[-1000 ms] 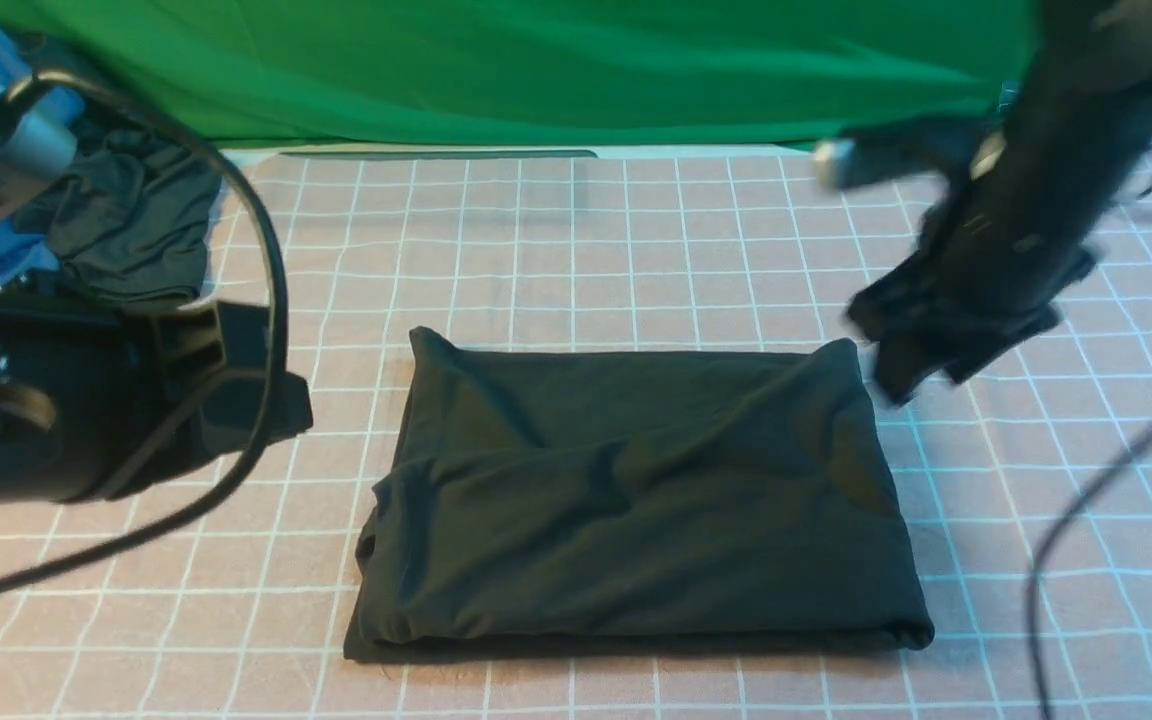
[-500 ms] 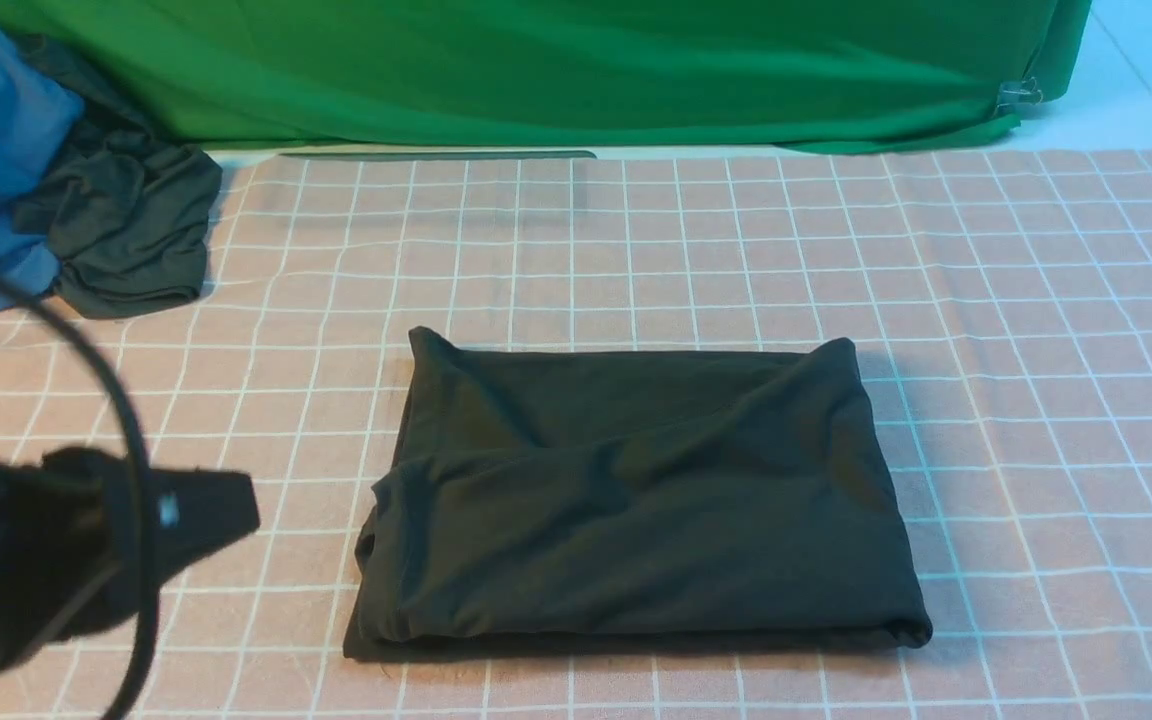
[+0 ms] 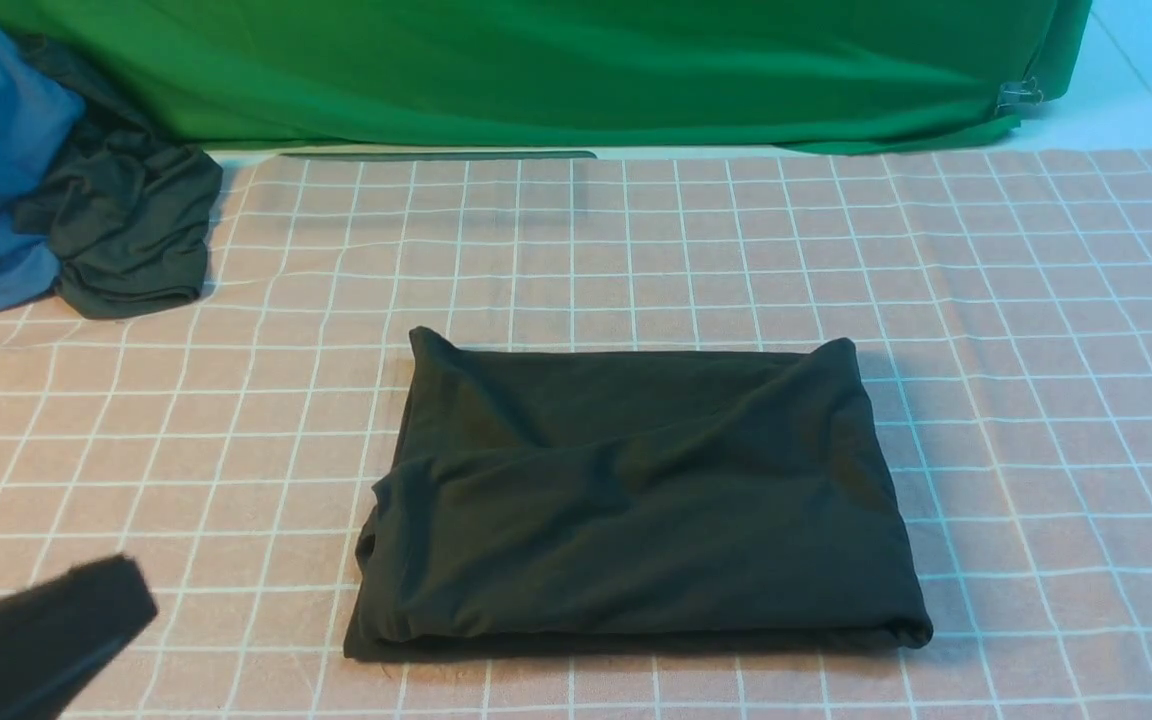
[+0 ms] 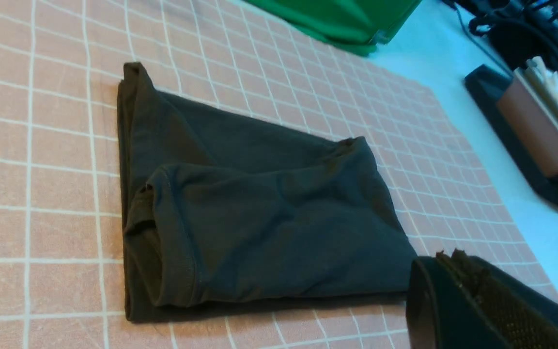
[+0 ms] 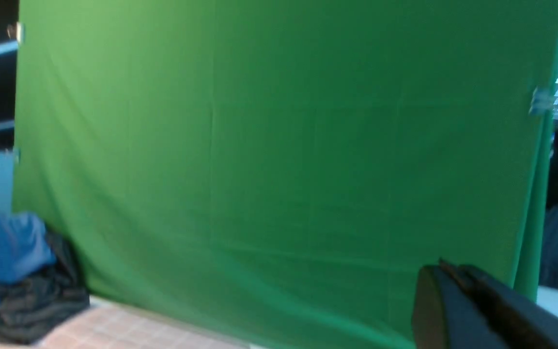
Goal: Fold a long-sleeved shirt over a pink coffee tablecloth.
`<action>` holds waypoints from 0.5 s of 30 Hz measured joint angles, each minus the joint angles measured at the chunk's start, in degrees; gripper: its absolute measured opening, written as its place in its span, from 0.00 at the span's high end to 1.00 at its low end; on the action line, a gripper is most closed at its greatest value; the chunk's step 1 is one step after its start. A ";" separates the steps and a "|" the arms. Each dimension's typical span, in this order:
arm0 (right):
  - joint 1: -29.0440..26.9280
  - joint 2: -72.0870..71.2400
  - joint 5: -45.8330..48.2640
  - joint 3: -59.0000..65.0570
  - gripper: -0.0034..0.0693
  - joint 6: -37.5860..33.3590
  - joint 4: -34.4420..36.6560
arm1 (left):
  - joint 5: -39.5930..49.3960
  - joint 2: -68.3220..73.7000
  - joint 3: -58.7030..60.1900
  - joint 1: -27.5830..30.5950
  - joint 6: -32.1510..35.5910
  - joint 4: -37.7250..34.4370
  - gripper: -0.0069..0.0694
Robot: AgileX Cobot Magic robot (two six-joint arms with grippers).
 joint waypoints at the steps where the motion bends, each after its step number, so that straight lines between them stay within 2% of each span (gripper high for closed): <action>1: 0.00 -0.87 -0.13 0.07 0.90 0.06 0.00 | -0.30 -0.88 0.76 0.00 -0.09 0.00 0.89; 10: 0.00 -3.02 -0.53 0.35 0.89 0.58 0.00 | -7.95 -4.31 3.12 0.00 0.00 1.21 0.89; 15: 0.00 -3.02 -0.53 0.35 0.88 0.99 0.00 | -8.37 -4.35 3.12 0.00 0.15 1.64 0.89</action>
